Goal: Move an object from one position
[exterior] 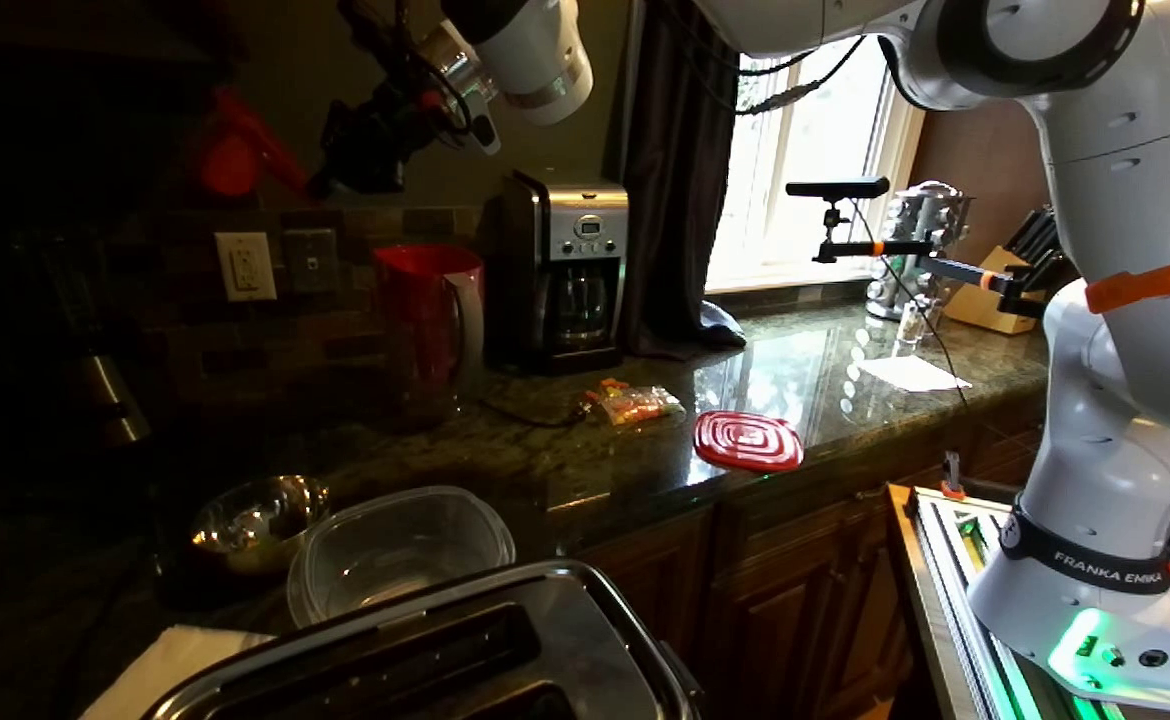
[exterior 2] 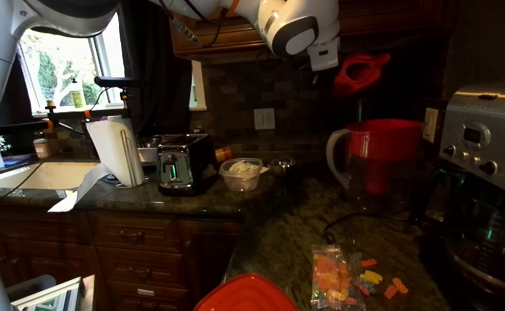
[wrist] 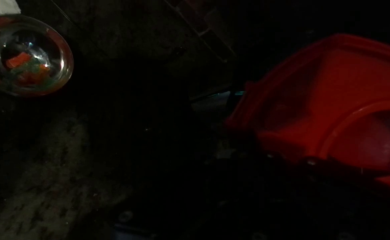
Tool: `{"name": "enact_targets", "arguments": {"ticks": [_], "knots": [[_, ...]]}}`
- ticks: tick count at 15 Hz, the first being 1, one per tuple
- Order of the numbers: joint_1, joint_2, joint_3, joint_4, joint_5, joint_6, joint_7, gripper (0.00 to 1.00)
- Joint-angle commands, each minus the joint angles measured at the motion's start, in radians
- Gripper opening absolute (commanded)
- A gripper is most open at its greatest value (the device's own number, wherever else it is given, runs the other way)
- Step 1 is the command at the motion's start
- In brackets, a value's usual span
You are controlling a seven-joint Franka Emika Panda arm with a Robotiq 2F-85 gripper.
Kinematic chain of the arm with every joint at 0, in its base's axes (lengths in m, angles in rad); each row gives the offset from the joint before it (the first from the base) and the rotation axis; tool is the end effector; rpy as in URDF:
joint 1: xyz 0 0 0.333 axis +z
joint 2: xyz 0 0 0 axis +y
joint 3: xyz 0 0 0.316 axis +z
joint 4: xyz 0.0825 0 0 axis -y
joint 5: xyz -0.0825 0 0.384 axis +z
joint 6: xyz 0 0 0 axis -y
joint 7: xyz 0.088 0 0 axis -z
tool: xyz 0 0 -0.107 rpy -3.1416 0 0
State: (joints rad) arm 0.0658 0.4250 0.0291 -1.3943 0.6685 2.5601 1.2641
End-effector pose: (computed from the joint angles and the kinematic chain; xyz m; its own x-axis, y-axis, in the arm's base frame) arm 0.7322 0.0560 0.5497 0.1468 -0.8896 -0.4324 -0.7286 0.1984 -0.6555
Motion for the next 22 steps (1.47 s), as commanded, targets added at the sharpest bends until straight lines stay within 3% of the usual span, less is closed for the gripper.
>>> {"name": "enact_targets", "arguments": {"ticks": [1, 5, 6, 9, 12, 14, 16, 18, 20, 21, 22], "knots": [[-0.119, -0.02, 0.107, 0.011, 0.226, -0.082, -0.189, 0.0], [-0.255, -0.033, 0.187, -0.015, 0.536, -0.168, -0.439, 0.0], [-0.239, -0.038, 0.138, -0.02, 0.608, -0.217, -0.465, 0.0], [-0.253, -0.038, 0.079, -0.052, 0.725, -0.312, -0.437, 0.0], [-0.239, -0.031, 0.023, -0.083, 0.758, -0.322, -0.347, 0.0], [-0.239, -0.016, 0.007, -0.092, 0.726, -0.419, -0.303, 0.0], [-0.261, -0.005, 0.018, -0.105, 0.813, -0.517, -0.449, 0.0], [-0.258, 0.006, 0.004, -0.126, 0.81, -0.608, -0.593, 0.0], [-0.233, 0.01, -0.02, -0.125, 0.794, -0.589, -0.632, 0.0], [-0.229, 0.019, -0.026, -0.103, 0.787, -0.598, -0.569, 0.02], [-0.227, 0.023, -0.029, -0.104, 0.787, -0.597, -0.591, 0.02]]}}
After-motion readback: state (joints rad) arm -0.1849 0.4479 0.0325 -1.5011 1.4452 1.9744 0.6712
